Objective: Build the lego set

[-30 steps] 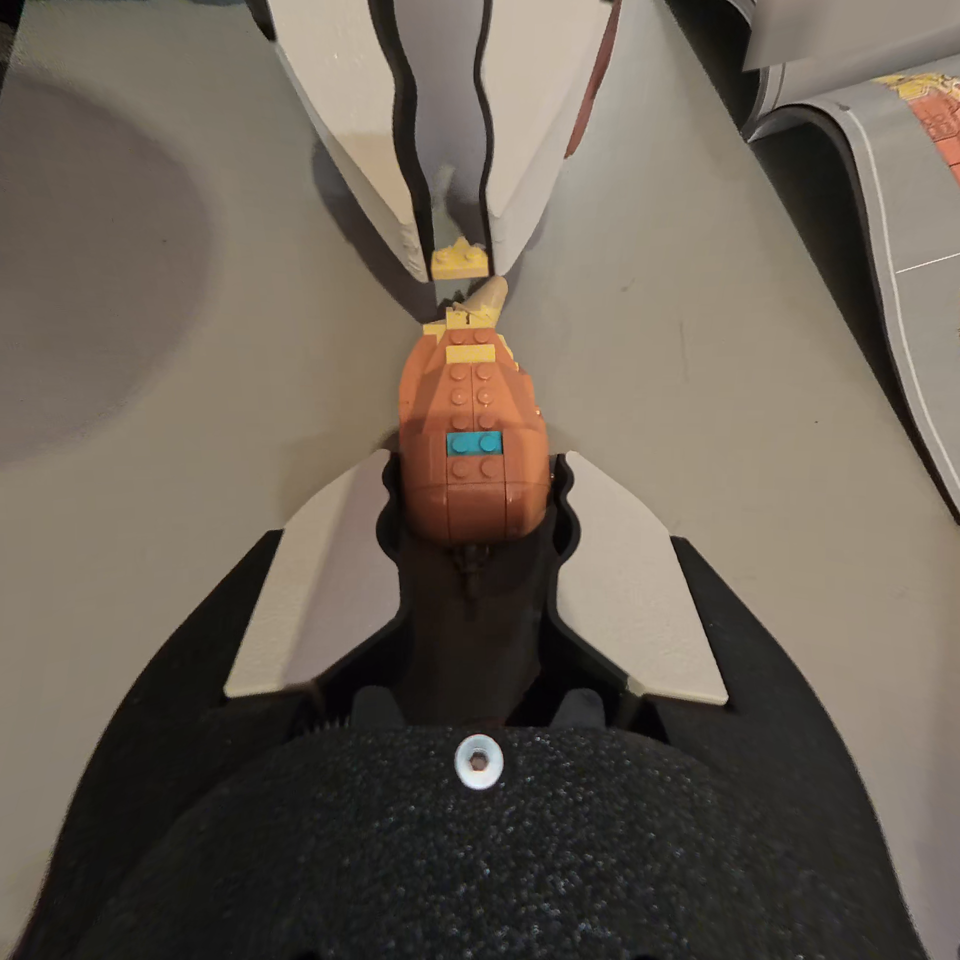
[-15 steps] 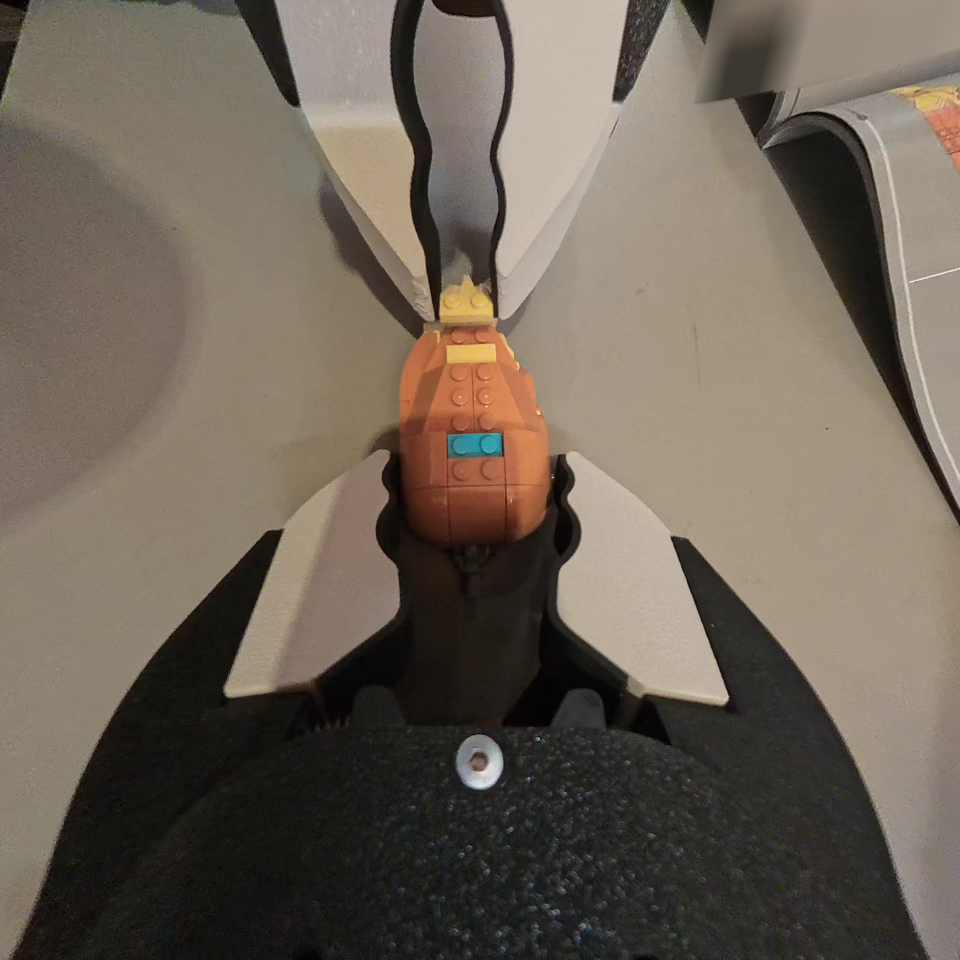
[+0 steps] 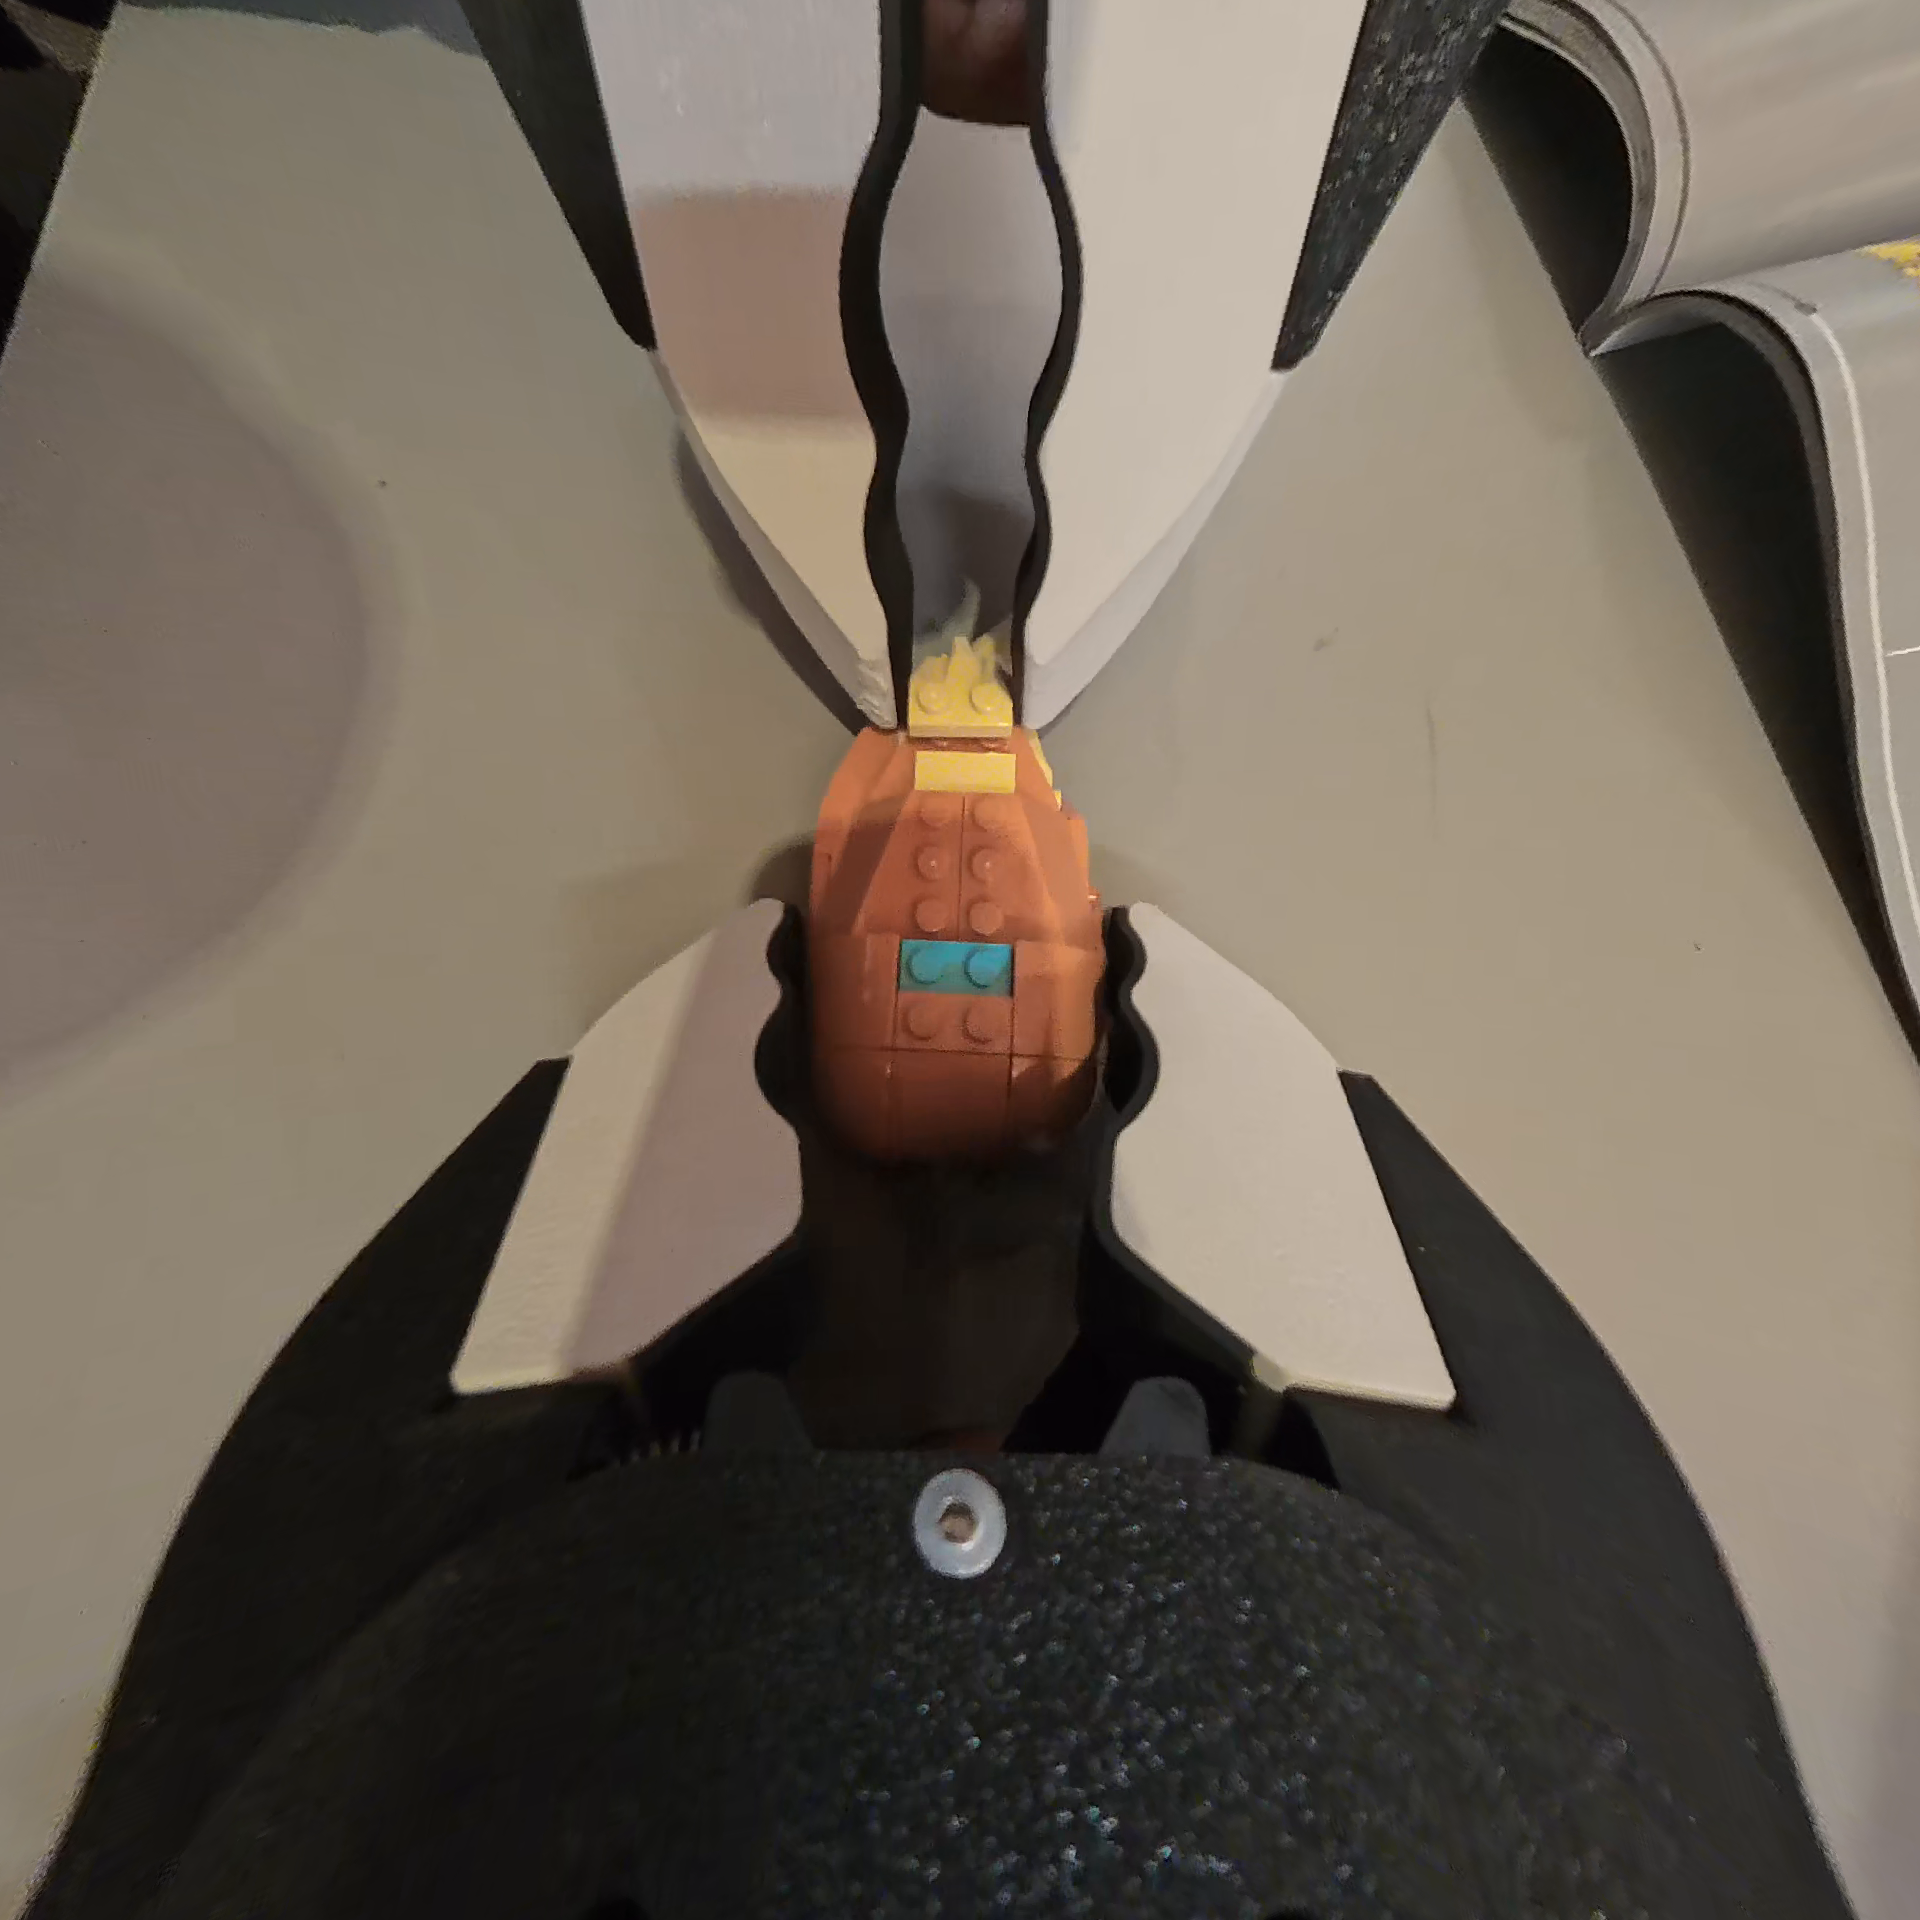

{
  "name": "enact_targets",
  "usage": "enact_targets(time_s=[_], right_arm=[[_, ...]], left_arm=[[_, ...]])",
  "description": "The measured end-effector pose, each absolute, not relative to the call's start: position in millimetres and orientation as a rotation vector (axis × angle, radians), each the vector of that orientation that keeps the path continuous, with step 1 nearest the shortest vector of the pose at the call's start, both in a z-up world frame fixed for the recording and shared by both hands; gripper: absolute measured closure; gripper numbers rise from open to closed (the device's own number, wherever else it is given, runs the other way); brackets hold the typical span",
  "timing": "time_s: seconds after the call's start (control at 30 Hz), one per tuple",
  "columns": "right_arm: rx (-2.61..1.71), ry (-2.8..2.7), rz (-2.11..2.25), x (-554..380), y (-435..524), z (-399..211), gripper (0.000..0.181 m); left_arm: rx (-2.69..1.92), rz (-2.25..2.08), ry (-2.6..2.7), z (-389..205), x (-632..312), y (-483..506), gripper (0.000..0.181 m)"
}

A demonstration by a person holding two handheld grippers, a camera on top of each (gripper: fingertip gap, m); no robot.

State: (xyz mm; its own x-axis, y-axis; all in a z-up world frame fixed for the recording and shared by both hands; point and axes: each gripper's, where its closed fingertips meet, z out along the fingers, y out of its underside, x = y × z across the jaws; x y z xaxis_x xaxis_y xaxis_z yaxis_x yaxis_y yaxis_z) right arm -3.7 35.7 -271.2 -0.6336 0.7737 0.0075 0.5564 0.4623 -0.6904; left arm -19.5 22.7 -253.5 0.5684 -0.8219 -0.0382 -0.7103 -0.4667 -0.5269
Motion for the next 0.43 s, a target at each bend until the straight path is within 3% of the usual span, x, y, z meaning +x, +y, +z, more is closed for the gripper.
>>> enact_targets(time_s=[0.43], right_arm=[[-1.106, -2.345, 1.003, -3.0, 34.4, -264.3, 0.125]], left_arm=[[-2.35, -0.233, 1.241, -245.8, -18.8, 23.4, 0.164]])
